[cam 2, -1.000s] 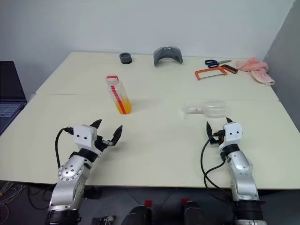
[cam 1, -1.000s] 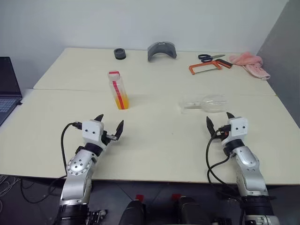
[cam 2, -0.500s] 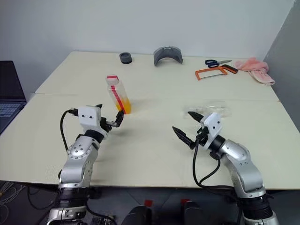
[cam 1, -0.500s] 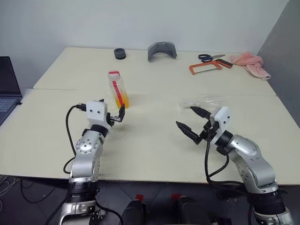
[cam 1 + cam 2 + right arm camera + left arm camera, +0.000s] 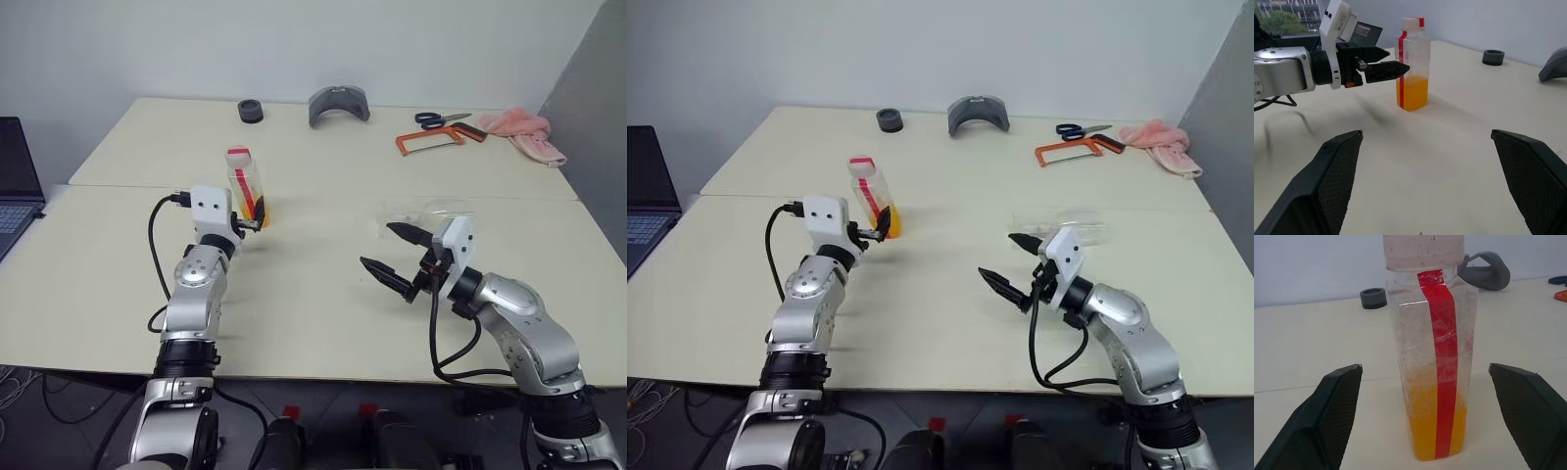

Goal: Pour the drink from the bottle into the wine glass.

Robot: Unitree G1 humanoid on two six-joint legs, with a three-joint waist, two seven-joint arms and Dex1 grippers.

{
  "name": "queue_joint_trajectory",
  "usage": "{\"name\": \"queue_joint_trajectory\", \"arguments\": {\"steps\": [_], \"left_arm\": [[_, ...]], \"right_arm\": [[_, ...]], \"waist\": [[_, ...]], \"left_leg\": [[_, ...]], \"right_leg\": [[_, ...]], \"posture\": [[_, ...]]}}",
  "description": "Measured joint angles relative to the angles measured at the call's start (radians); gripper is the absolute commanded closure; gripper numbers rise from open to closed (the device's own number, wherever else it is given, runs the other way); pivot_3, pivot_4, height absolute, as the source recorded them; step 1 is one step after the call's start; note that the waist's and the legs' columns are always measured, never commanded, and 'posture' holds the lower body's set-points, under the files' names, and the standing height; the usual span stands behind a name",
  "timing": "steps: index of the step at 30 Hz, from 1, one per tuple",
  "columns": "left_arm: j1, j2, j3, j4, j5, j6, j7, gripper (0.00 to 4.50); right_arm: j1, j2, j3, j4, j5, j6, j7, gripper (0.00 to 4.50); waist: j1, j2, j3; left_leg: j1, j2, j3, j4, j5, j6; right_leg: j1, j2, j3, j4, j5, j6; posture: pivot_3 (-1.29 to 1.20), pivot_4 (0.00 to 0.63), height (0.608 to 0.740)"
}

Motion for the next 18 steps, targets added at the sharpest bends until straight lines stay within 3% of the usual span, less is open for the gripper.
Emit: {"name": "queue_joint_trajectory", "arguments": {"steps": [18], "left_arm": [[-0.225,-0.008,-0.002,0.277,0.042,-0.091,0.067,0.05]], "right_arm": [[-0.033,0.006,0.014,-0.003,0.0,0.002,0.004,0.0]], "waist": [[0.0,0.0,0.0]], "left_leg": [[-0.003,-0.001,0.0,0.001,0.0,0.0]], "right_leg": [[-0.003,0.0,0.0,0.0,0.0,0.0]], "posture": [[0.0,0.15,0.74]]}}
